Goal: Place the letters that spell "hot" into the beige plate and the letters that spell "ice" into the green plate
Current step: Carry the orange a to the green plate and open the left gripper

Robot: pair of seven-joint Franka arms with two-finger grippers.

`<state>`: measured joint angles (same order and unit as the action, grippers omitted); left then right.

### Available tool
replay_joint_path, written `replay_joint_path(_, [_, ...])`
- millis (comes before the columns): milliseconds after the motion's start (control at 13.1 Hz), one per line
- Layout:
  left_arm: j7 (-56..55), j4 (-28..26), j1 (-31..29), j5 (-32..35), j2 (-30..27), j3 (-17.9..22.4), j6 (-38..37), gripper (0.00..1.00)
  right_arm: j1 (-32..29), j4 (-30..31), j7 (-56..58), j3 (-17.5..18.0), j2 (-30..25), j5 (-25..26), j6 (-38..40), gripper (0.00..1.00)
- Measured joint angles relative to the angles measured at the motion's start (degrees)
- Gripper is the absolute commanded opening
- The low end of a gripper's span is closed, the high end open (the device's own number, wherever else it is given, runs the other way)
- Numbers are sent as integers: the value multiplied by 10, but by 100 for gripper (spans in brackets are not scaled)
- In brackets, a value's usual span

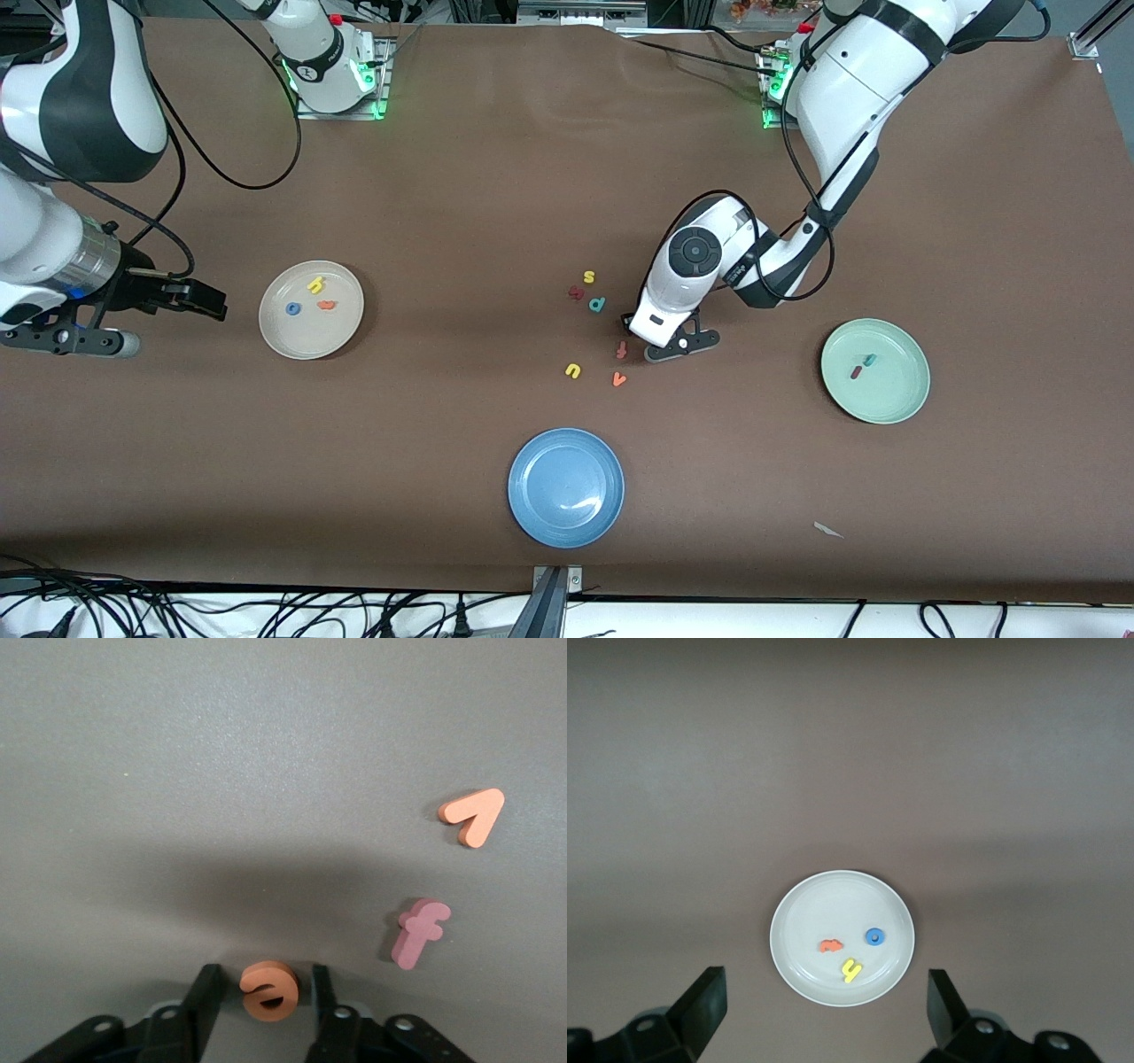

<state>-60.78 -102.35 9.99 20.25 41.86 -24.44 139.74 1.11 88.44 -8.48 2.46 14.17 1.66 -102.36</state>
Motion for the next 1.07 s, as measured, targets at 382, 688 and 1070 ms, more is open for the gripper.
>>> replay_joint_path(382, [-4, 1, 1, 0, 0, 1, -2, 36, -2, -1, 2, -1, -49, 0, 37, 100])
replay_joint_path(688, [-7, 2, 1, 0, 0, 1, -3, 32, -4, -1, 2, -13, -73, -8, 58, 100])
replay_joint_path(1070, [-7, 2, 5, 0, 0, 2, -3, 24, -3, 7, 2, -9, -48, -28, 43, 100])
